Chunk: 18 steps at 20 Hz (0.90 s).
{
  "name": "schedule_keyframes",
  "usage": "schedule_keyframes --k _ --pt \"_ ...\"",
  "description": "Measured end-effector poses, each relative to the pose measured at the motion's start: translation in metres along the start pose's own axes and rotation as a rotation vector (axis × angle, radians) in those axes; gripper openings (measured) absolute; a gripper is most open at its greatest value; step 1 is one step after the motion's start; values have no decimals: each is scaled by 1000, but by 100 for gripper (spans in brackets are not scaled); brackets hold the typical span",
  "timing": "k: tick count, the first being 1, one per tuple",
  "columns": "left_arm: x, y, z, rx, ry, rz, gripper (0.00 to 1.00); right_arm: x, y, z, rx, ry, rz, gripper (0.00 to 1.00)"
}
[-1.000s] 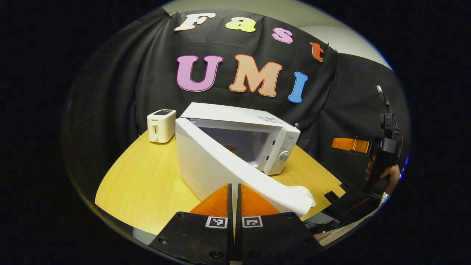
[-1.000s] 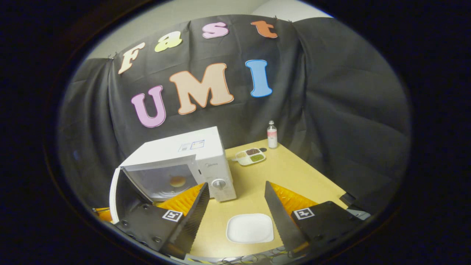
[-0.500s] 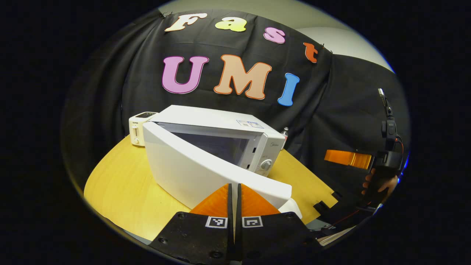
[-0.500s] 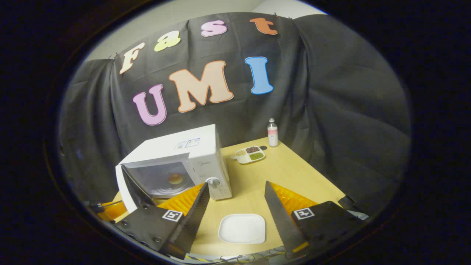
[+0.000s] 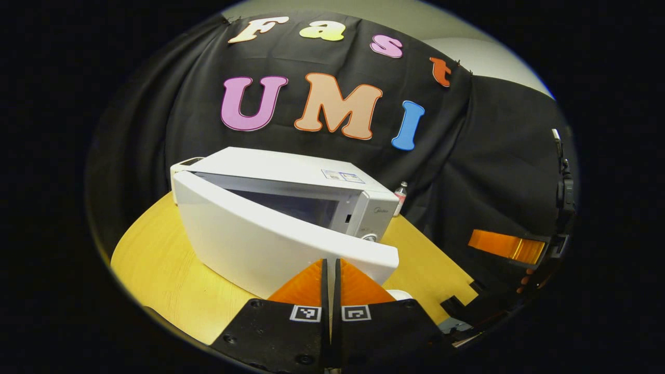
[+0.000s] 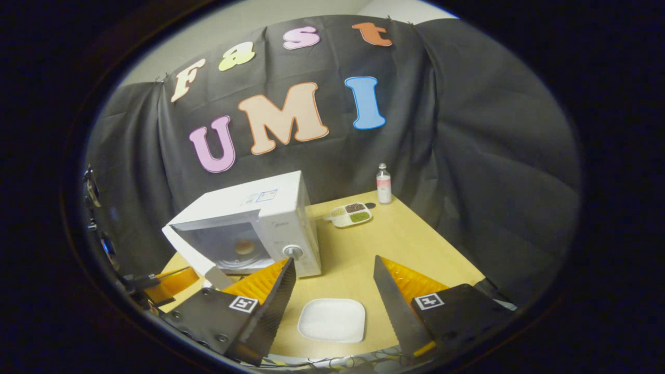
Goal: Open the microwave oven with the left hand, put the food in, and close the microwave oven.
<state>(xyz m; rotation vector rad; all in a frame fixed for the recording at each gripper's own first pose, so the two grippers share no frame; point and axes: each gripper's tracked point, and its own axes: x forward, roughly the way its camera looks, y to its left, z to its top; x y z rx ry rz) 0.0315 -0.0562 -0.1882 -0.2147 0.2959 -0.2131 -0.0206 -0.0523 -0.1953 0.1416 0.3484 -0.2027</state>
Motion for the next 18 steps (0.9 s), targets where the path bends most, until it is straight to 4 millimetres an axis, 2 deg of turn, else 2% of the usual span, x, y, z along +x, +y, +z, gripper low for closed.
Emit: schedule_keyframes --k 2,5,10,14,18 --pt "13 -7 4 -7 -8 -1 2 2 -1 -4 -3 12 6 93" --pt "32 -15 13 3 -18 -2 0 7 -4 -5 -3 17 1 93" --pt "64 -27 31 25 -42 -9 0 17 1 -7 0 35 25 93" --pt "86 -29 35 17 -44 -5 0 23 4 -2 -32 20 35 93" --pt "101 -22 32 -20 -30 18 0 30 3 1 -29 13 37 93"
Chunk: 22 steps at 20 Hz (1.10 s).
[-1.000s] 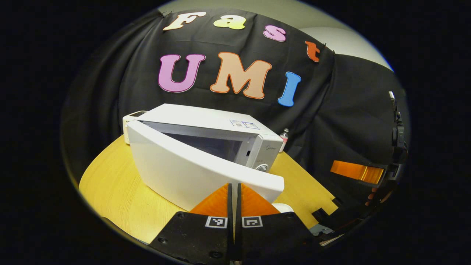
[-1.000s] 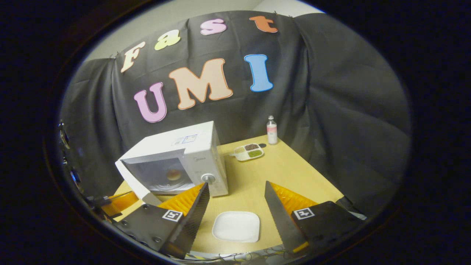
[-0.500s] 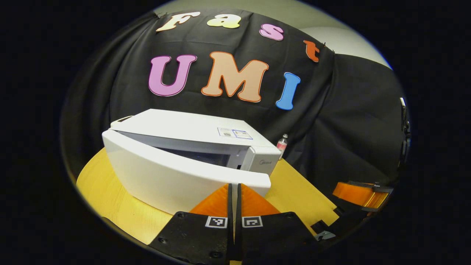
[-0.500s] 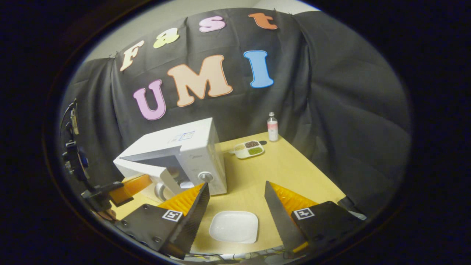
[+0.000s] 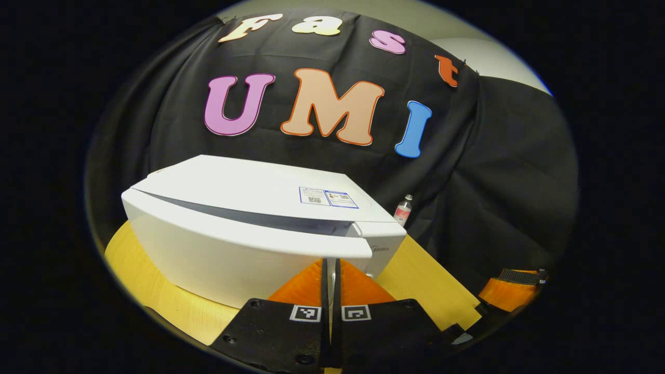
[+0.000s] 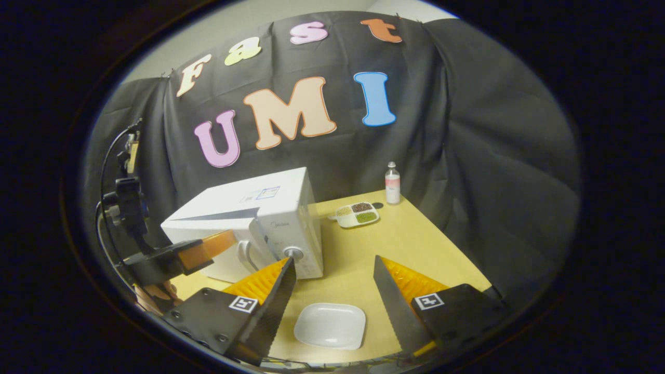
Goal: Open the microwave oven with the left hand, put the food in, and close the microwave oven.
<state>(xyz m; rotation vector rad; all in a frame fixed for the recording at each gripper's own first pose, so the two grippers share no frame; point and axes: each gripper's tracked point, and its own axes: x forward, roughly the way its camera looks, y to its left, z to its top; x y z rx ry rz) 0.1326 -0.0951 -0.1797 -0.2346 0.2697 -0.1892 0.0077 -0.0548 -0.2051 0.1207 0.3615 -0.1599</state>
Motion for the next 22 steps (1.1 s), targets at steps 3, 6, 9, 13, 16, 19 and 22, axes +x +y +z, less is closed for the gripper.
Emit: schedule_keyframes --k 3,6,9,13,16,19,22 --pt "8 5 -2 -32 5 15 0 2 -4 -1 5 -2 -14 93" --pt "9 6 -2 -40 -1 22 0 3 -11 1 19 -7 -37 93" --pt "13 6 0 -27 -8 32 2 5 -16 -1 40 -3 -49 93" --pt "17 2 9 -31 -28 33 0 7 -18 2 41 -14 -55 93" --pt "17 2 7 -20 -30 42 2 9 -16 3 23 -12 -46 93" --pt "17 2 9 -30 -40 44 0 11 -13 2 15 -11 -34 93" --pt "20 4 11 -9 -40 58 0 13 -13 2 12 -7 -28 93"
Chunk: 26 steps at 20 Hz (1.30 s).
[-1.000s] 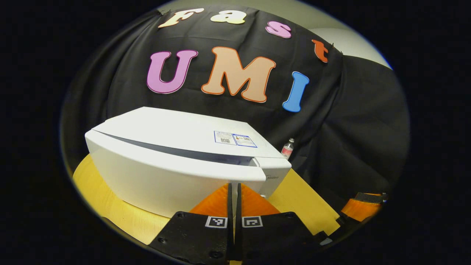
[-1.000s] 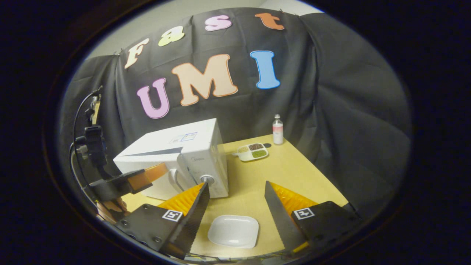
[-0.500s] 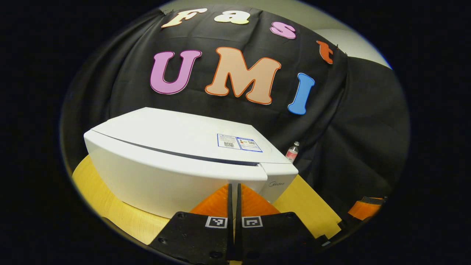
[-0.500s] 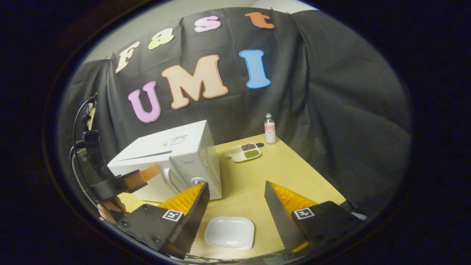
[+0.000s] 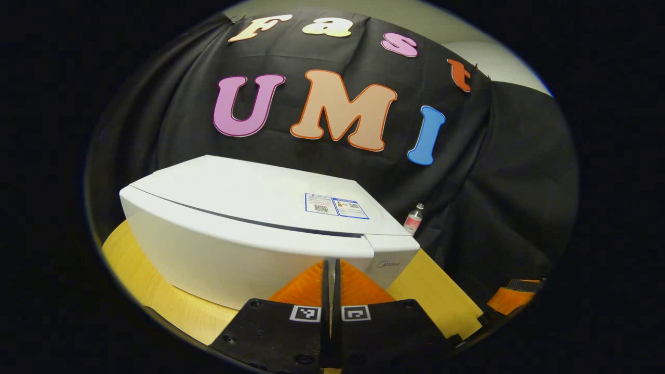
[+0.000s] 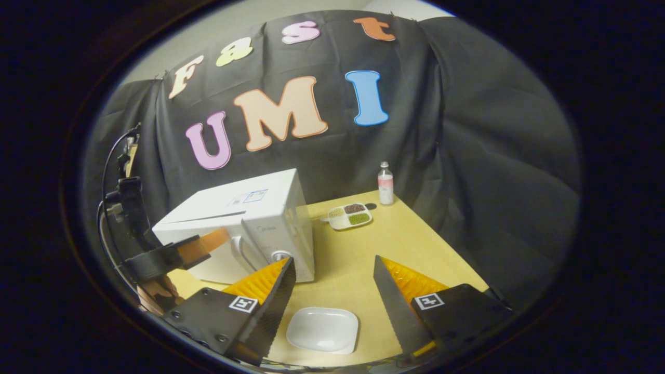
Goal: Open the microwave oven with the left hand, put the food in, and close the microwave oven.
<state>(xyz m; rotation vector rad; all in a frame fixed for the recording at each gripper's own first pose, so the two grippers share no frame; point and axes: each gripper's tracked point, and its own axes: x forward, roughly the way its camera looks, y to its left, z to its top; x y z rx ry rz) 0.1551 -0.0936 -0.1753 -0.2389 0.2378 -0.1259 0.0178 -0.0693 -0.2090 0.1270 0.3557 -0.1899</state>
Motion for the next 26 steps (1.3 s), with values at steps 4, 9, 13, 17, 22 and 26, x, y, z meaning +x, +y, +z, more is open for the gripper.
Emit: schedule_keyframes --k 4,9,13,17,22,26 --pt "-5 2 -1 0 -6 6 0 2 0 0 -4 0 6 93" --pt "-5 3 2 -2 -9 13 0 5 5 -2 -27 10 27 93" --pt "-4 5 2 -1 -13 13 0 6 7 -2 -28 12 38 93" --pt "3 10 8 13 -33 25 1 7 8 0 -23 5 43 93" --pt "2 10 5 41 -23 24 0 6 7 2 -13 0 40 93" --pt "-1 11 6 45 -15 23 1 6 11 6 -16 -14 43 93"
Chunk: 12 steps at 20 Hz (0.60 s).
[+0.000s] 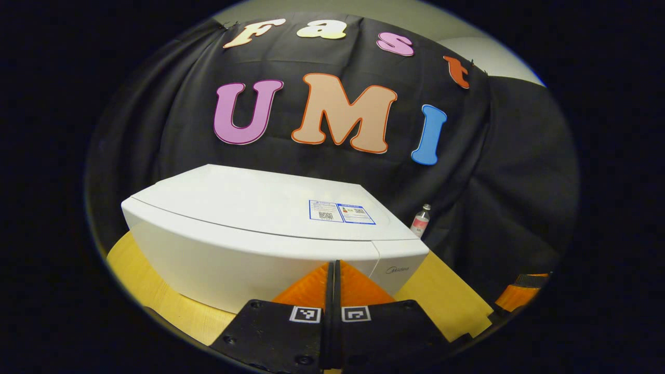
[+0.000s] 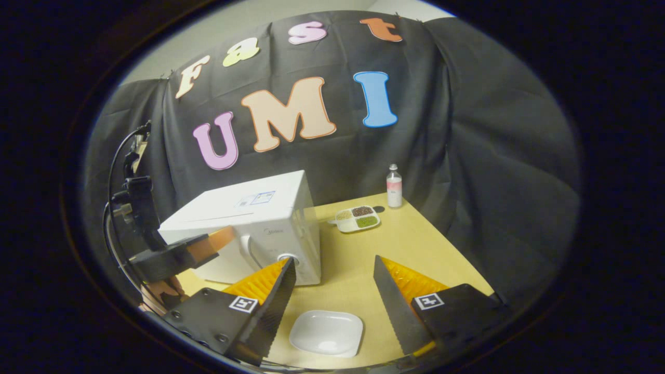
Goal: Open the microwave oven with the left hand, put the food in, and close the microwave oven.
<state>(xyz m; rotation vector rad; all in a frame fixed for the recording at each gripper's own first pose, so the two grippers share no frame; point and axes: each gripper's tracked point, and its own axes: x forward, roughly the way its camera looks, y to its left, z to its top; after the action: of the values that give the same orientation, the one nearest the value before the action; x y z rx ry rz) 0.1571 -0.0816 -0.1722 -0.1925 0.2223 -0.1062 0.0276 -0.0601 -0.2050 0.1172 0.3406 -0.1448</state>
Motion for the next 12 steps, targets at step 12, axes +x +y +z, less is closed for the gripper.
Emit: schedule_keyframes --k 12 --pt "-92 22 19 73 -40 56 1 -2 4 3 -16 -12 -1 93"
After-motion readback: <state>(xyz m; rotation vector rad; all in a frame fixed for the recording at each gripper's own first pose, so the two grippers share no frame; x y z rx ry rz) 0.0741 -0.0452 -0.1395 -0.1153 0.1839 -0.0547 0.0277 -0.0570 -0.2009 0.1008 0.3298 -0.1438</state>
